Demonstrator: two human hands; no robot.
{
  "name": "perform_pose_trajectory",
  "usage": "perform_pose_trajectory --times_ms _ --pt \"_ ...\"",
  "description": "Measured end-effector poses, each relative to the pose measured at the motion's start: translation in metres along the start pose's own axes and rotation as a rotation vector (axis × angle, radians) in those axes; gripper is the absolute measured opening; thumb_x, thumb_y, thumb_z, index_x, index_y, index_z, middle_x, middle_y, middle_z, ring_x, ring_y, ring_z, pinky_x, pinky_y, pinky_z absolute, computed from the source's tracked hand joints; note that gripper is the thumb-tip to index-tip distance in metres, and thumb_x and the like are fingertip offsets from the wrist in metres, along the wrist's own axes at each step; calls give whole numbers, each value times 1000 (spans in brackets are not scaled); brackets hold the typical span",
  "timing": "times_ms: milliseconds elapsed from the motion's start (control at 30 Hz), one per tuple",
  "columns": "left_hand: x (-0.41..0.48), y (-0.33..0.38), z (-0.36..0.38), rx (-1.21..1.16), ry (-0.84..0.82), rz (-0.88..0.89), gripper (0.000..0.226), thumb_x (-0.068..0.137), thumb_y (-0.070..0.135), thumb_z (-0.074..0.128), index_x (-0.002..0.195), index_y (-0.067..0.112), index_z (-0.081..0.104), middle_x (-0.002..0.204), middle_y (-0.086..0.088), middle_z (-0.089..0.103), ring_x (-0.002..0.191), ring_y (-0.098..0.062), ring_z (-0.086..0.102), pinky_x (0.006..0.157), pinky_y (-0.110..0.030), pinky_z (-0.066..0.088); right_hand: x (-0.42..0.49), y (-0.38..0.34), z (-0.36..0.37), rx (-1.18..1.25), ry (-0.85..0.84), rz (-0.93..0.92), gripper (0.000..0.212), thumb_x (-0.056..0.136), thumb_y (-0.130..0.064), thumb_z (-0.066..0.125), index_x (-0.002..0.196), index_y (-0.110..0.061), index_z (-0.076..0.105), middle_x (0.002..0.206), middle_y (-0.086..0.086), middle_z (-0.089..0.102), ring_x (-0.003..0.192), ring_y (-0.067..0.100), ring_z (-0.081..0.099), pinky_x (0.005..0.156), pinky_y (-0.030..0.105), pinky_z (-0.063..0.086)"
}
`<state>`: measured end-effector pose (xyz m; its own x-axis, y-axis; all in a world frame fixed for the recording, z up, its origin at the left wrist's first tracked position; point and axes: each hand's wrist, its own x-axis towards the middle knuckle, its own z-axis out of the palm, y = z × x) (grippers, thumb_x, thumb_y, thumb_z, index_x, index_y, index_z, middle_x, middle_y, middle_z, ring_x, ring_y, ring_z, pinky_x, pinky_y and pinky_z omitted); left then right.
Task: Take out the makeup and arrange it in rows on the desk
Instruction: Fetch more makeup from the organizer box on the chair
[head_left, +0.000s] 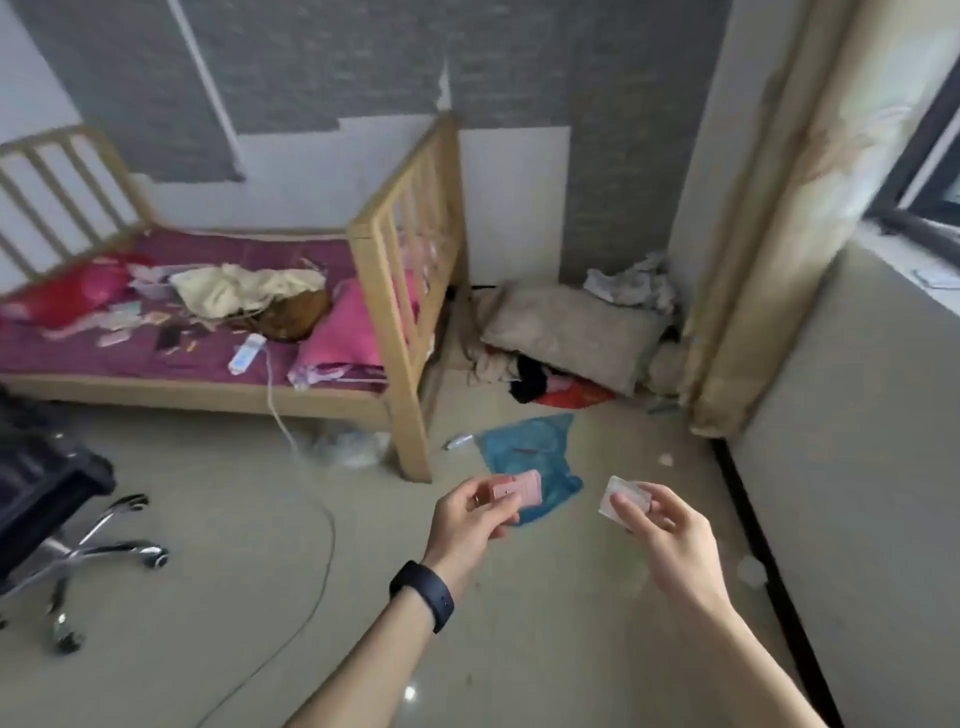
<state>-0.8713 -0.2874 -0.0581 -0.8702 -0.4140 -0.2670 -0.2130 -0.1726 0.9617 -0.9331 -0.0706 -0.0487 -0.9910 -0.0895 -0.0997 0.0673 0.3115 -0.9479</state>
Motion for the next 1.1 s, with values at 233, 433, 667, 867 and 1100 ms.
perform_pose_trajectory --times_ms 233,433,667,867,1100 --pt "-18 23 -279 -412 489 25 22 88 0 70 109 3 67 100 -16 73 79 -25 70 69 -27 56 -11 -99 261 -38 -501 -189 20 88 -41 73 104 -28 72 93 -6 72 68 12 74 74 41 57" --pt "-64 50 -465 -636 702 150 18 93 3 63 106 12 69 95 -5 74 85 -19 69 73 -23 57 -58 -176 448 -44 -833 -308 16 90 -32 74 92 -17 74 88 2 74 65 13 73 63 25 56" --pt "-89 73 -601 -757 883 301 31 91 -6 57 122 -4 62 117 -19 70 104 -25 69 89 -26 57 -113 -243 613 11 -1122 -334 10 89 -29 74 96 -22 75 95 -5 73 68 17 73 63 19 54" --pt "-80 93 -700 -812 973 379 26 90 -2 58 115 -8 60 112 -23 71 109 -28 69 102 -35 48 -140 -286 755 76 -1285 -366 6 88 -26 76 90 -20 76 85 -10 73 67 21 73 62 21 53" --pt "-59 108 -851 -552 1290 348 41 85 -19 59 113 9 68 119 -15 65 102 -22 67 85 -33 56 -155 -352 937 112 -1484 -428 11 88 -30 75 98 -25 76 87 -2 75 74 19 73 69 25 57"
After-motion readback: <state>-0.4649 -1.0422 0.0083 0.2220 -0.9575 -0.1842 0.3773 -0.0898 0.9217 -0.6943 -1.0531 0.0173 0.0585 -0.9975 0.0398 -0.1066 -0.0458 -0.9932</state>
